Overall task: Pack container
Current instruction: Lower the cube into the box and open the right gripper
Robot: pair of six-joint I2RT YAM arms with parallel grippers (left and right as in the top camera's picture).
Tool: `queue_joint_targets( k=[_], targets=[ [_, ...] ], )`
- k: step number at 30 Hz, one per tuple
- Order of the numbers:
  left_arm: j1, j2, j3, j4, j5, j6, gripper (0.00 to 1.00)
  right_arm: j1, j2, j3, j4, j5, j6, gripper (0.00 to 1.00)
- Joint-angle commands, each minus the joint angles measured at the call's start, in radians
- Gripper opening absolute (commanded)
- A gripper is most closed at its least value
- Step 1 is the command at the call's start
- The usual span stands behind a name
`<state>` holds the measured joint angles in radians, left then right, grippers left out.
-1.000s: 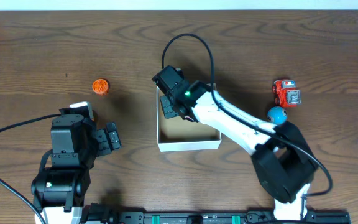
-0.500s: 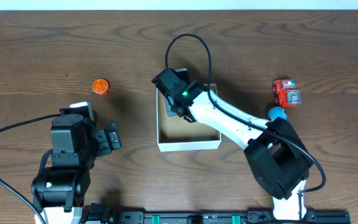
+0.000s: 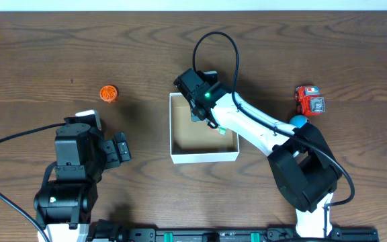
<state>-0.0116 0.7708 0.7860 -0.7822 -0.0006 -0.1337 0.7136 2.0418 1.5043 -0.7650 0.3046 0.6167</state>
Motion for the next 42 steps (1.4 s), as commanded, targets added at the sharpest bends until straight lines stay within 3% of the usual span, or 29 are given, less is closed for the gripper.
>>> queue_joint_targets(
  k=[1,8,16,21,31,37,42],
  targets=[
    [-0.003,-0.001,0.020,-0.002,-0.008,0.005,0.98,-0.003,0.006,0.013,-0.011,-0.056,-0.046,0.02],
    [-0.003,-0.001,0.020,-0.002,-0.008,0.005,0.98,0.015,0.006,0.013,-0.030,-0.197,-0.263,0.02],
    [-0.003,-0.001,0.020,-0.002,-0.008,0.005,0.98,0.014,0.006,0.013,-0.185,-0.120,-0.127,0.01],
    [-0.003,-0.001,0.020,-0.002,-0.008,0.005,0.98,0.013,0.006,0.013,-0.205,-0.126,-0.151,0.03],
    [-0.003,-0.001,0.020,-0.002,-0.008,0.005,0.98,0.014,0.006,0.013,-0.195,-0.258,-0.349,0.01],
    [-0.003,-0.001,0.020,-0.002,-0.008,0.005,0.98,0.014,-0.002,0.014,-0.299,-0.303,-0.332,0.02],
    [-0.003,0.005,0.020,-0.002,-0.008,0.005,0.98,0.005,-0.008,0.014,-0.373,-0.209,-0.248,0.02]
  ],
)
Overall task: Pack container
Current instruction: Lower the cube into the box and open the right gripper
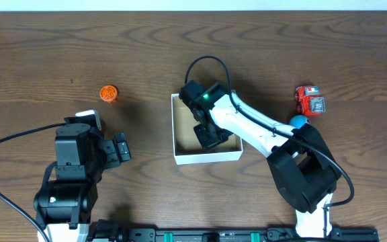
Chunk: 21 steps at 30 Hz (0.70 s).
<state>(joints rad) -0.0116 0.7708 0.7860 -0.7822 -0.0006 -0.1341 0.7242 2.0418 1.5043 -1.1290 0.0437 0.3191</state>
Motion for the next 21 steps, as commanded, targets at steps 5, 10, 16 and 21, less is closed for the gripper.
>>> queue_joint_targets(
  k=[5,10,16,21],
  targets=[
    [-0.003,0.027,0.020,-0.003,-0.008,0.005,0.98,-0.025,-0.007,0.014,0.028,0.111,0.050,0.03],
    [-0.003,0.040,0.020,-0.002,-0.008,0.005,0.98,-0.038,-0.007,0.014,0.098,0.179,0.050,0.03],
    [-0.003,0.040,0.020,-0.002,-0.008,0.006,0.98,-0.039,-0.007,0.014,0.146,0.219,0.050,0.04],
    [-0.003,0.040,0.020,-0.002,-0.008,0.006,0.98,-0.039,-0.007,0.014,0.127,0.224,0.046,0.04]
  ],
)
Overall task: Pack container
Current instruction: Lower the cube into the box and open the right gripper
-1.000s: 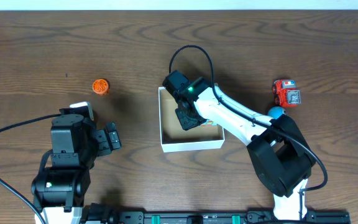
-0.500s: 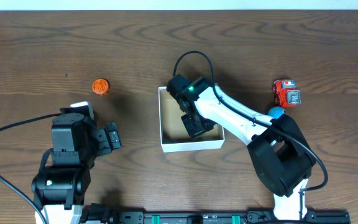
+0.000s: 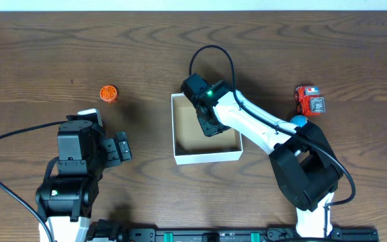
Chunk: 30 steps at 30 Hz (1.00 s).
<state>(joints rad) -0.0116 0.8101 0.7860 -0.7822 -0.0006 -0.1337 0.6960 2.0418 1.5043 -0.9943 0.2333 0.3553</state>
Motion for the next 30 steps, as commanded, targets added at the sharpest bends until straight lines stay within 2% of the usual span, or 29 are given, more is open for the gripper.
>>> queue_joint_targets(
  k=[1,11,30],
  targets=[
    [-0.003,0.001,0.020,-0.002,-0.008,0.005,0.98,-0.011,-0.007,0.013,-0.012,0.045,0.011,0.04],
    [-0.003,0.001,0.020,-0.002,-0.008,0.005,0.98,-0.011,-0.007,0.013,-0.050,0.194,0.019,0.06],
    [-0.003,0.001,0.020,-0.002,-0.008,0.005,0.98,-0.010,-0.007,0.013,-0.054,0.248,0.042,0.06]
  ],
)
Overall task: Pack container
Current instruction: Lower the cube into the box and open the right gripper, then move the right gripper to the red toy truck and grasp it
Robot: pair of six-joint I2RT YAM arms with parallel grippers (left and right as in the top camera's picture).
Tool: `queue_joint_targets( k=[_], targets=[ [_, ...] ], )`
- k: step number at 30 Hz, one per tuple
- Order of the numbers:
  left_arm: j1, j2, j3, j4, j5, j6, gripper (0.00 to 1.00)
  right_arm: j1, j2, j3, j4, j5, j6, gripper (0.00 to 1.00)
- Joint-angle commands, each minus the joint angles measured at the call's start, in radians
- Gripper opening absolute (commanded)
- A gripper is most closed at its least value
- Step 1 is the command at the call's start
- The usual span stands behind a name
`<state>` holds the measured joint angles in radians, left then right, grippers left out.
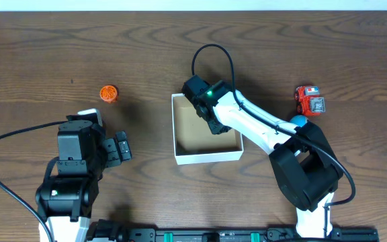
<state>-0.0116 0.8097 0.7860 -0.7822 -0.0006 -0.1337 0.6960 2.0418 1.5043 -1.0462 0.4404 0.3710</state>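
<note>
The white open box [175,128] sits in the middle of the table, and its brown floor shows nothing inside. My right gripper [215,125] hangs over the box's far right corner, pointing down; its fingers are dark and foreshortened, so their state is unclear. My left gripper [120,147] rests open near the table's left front, far from the box, with nothing in it. An orange round piece [108,93] lies left of the box. A red toy [309,101] and a blue ball [298,122] lie to the right.
The right arm's white links [261,131] stretch from the base at the front right across to the box, passing beside the blue ball. A black cable [213,57] loops behind the box. The left arm's base stands at the front left.
The right gripper has shifted very slightly to the right over the box's far right corner. The box, the loose objects and the left arm are where they were.
At first the right gripper was over the far edge of the box. Then it was lower, deep inside the box near its middle, and the box stood slightly further right. After that it was back up near the far right corner, where it remains.
</note>
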Motion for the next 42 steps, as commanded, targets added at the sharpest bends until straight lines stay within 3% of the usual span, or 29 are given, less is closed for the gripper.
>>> queue_joint_targets(
  k=[1,9,16,21,24,27,36,42],
  targets=[
    [-0.003,0.001,0.020,-0.002,-0.008,0.005,0.98,-0.008,-0.007,0.013,-0.002,0.041,0.026,0.06],
    [-0.003,0.001,0.020,-0.002,-0.008,0.005,0.98,0.040,-0.021,0.014,0.006,0.002,0.025,0.05],
    [-0.003,0.001,0.020,-0.002,-0.008,0.005,0.98,0.071,-0.148,0.026,0.022,-0.078,0.025,0.08],
    [-0.003,0.001,0.020,-0.002,-0.008,0.005,0.98,0.031,-0.297,0.042,0.011,-0.088,0.017,0.36],
    [-0.003,0.001,0.020,0.001,-0.008,0.005,0.98,-0.048,-0.405,0.049,0.006,-0.127,-0.034,0.78],
    [-0.003,0.002,0.020,0.007,-0.008,0.005,0.98,-0.183,-0.491,0.068,-0.003,-0.208,-0.109,0.97],
    [-0.003,0.002,0.020,0.009,-0.008,0.005,0.98,-0.685,-0.460,0.112,-0.047,-0.372,-0.255,0.99],
    [-0.003,0.002,0.020,0.009,-0.008,0.005,0.98,-0.785,-0.309,0.112,-0.040,-0.356,-0.310,0.99]
  ],
)
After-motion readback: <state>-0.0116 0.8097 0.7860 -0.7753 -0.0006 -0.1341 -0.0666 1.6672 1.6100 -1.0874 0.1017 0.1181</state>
